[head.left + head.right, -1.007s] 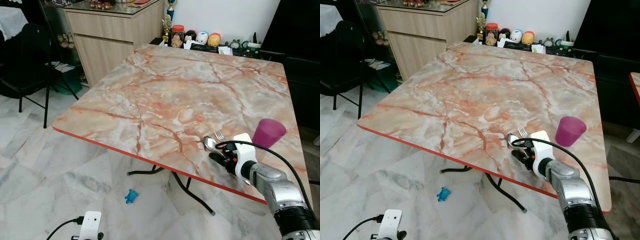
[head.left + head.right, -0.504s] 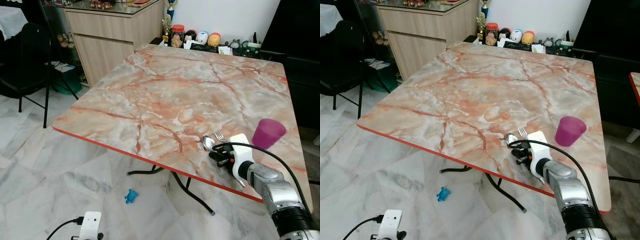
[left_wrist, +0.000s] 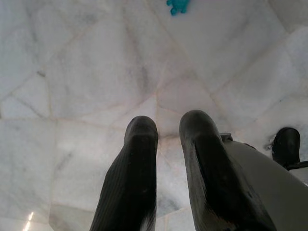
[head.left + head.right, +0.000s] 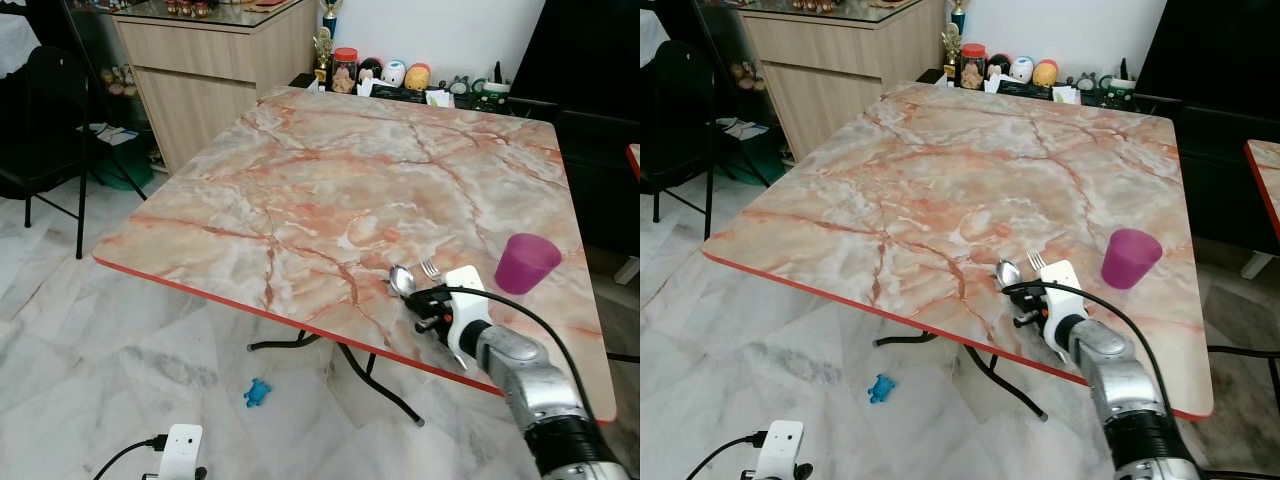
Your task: Setting the table
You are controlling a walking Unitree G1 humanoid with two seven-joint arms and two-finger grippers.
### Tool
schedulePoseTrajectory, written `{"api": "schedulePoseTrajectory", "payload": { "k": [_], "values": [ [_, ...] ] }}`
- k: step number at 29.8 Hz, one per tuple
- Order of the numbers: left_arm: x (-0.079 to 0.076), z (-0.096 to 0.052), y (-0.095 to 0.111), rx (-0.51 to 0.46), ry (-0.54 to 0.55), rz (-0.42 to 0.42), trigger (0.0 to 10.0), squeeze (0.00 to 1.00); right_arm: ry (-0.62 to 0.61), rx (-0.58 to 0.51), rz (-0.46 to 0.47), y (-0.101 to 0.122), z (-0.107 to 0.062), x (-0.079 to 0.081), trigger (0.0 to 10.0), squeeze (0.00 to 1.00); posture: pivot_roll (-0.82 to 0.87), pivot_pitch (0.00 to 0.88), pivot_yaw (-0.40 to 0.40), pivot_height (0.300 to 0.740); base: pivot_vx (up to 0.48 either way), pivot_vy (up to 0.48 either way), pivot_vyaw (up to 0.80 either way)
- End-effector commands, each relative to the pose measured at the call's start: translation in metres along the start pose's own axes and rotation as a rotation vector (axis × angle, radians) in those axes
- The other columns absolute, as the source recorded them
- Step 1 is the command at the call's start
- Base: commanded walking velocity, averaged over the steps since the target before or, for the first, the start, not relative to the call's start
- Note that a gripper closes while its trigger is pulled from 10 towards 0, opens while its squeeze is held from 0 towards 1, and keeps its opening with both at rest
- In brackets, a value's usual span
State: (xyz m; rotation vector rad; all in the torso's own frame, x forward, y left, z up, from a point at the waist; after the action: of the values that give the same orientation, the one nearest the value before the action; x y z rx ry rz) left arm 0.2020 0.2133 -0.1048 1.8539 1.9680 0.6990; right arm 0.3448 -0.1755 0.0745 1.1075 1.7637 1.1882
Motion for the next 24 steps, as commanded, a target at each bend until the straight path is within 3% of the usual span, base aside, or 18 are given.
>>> {"api": "schedulePoseTrajectory", "payload": {
  "k": [1, 3, 5, 9, 12, 14, 17, 20, 24],
  "values": [
    [0.004, -0.001, -0.006, 0.019, 0.02, 0.005, 10.0, 0.0, -0.112, -0.2, -0.064, 0.031, -0.009, -0.007, 10.0, 0.0, 0.03, 0.012, -0.002, 0.74, 0.0, 0.0, 0.0],
    [0.005, -0.001, -0.006, 0.02, 0.024, 0.013, 10.0, 0.0, -0.184, -0.264, -0.082, 0.039, -0.013, -0.005, 10.0, 0.0, 0.03, 0.013, -0.001, 0.74, 0.0, 0.0, 0.0],
    [0.004, -0.001, -0.007, 0.02, 0.023, 0.012, 10.0, 0.0, -0.222, -0.36, -0.029, 0.047, -0.021, 0.003, 10.0, 0.0, 0.03, 0.0, -0.008, 0.74, 0.0, 0.0, 0.0],
    [0.004, -0.002, -0.009, 0.015, 0.024, 0.007, 10.0, 0.0, -0.289, -0.433, -0.002, 0.048, -0.032, 0.008, 10.0, 0.0, 0.04, 0.0, -0.012, 0.74, 0.0, 0.0, 0.0],
    [0.004, -0.002, -0.01, 0.015, 0.026, 0.005, 10.0, 0.0, -0.336, -0.458, -0.039, 0.045, -0.04, 0.011, 10.0, 0.0, 0.04, 0.0, -0.015, 0.74, 0.0, 0.0, 0.0],
    [0.004, -0.002, -0.011, 0.017, 0.026, 0.015, 10.0, 0.0, -0.415, -0.505, 0.035, 0.043, -0.052, 0.01, 10.0, 0.0, 0.05, 0.0, -0.017, 0.74, 0.0, 0.0, 0.0],
    [0.004, -0.002, -0.012, 0.018, 0.027, 0.014, 10.0, 0.0, -0.449, -0.462, -0.016, 0.033, -0.057, 0.011, 10.0, 0.0, 0.05, 0.0, -0.02, 0.74, 0.0, 0.0, 0.0],
    [0.003, -0.002, -0.01, 0.011, 0.026, 0.003, 10.0, 0.0, -0.518, -0.432, 0.03, 0.022, -0.061, 0.001, 10.0, 0.0, 0.05, 0.0, -0.02, 0.74, 0.0, 0.0, 0.0],
    [0.004, -0.002, -0.009, 0.012, 0.027, 0.005, 10.0, 0.0, -0.518, -0.496, 0.052, 0.035, -0.065, -0.007, 10.0, 0.0, 0.03, 0.0, -0.016, 0.74, 0.0, 0.0, 0.0]
  ]
}}
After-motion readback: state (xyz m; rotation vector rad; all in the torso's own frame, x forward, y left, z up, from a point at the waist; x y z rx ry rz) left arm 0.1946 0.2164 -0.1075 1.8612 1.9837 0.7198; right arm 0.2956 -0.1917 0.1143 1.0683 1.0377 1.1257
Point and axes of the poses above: a point about 5 cm out from each wrist's last joint towards the gripper, its own z axis pointing out of the wrist towards the gripper, its own y axis along the axis of the wrist's last joint, x = y × z, the point moved 3 cm from there along z, pointing out of the wrist towards the gripper, and after that the axes turned 5 degrees about -z, right-handed, at the moved point
